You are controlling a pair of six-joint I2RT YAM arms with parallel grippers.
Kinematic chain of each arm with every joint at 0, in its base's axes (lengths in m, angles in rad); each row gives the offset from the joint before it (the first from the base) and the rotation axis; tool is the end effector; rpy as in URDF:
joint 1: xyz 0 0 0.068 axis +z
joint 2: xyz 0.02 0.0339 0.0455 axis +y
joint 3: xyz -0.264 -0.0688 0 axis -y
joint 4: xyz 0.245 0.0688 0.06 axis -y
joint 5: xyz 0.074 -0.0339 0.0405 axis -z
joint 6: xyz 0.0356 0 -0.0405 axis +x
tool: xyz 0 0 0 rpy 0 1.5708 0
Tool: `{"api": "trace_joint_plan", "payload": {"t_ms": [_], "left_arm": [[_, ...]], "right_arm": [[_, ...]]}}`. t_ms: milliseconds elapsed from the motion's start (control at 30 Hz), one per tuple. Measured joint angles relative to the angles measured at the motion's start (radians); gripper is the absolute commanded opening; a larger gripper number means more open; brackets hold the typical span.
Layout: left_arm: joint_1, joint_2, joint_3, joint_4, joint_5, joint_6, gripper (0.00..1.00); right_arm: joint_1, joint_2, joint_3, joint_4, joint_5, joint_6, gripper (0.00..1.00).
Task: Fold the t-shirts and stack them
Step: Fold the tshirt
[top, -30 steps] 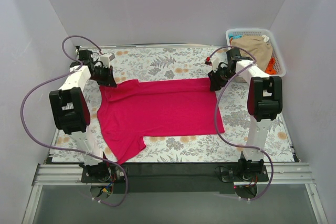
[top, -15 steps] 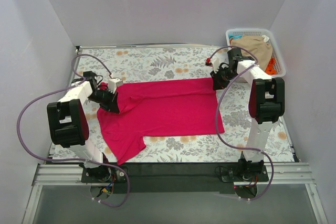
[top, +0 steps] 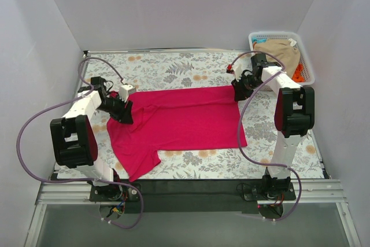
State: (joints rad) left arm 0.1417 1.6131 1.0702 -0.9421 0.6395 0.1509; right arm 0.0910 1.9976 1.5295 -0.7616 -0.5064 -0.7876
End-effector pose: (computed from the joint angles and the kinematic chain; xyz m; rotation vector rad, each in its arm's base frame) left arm 0.2809 0.0186 0.1999 0.0532 2.8264 -0.9083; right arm 0.4069 0.0545 0.1977 -1.2167 2.3153 0.4819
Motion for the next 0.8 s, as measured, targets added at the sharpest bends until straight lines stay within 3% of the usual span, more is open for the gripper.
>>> {"api": "trace_joint_plan", "payload": {"t_ms": [67, 467, 600, 633, 667, 800], "left_arm": [[-0.015, 0.003, 0.03, 0.04, 0.0, -0.05, 0.46], [-0.214, 0.14, 0.096, 0.306, -0.11, -0.316, 0.46], [-0.252, 0.188, 0.113, 0.345, -0.157, -0.348, 0.35], [-0.256, 0.196, 0.118, 0.35, -0.167, -0.353, 0.31], [-0.257, 0.199, 0.12, 0.356, -0.177, -0.357, 0.18], [-0.264, 0.198, 0.124, 0.363, -0.182, -0.351, 0.0]], "right_arm": [[0.0, 0.0, 0.007, -0.001, -0.006, 0.006, 0.24], [0.0, 0.0, 0.039, -0.002, -0.029, 0.051, 0.25], [0.0, 0.0, 0.039, -0.002, -0.028, 0.051, 0.25], [0.0, 0.0, 0.039, -0.002, -0.028, 0.051, 0.25], [0.0, 0.0, 0.039, -0.002, -0.028, 0.051, 0.25], [0.0, 0.0, 0.039, -0.002, -0.028, 0.051, 0.25]]}}
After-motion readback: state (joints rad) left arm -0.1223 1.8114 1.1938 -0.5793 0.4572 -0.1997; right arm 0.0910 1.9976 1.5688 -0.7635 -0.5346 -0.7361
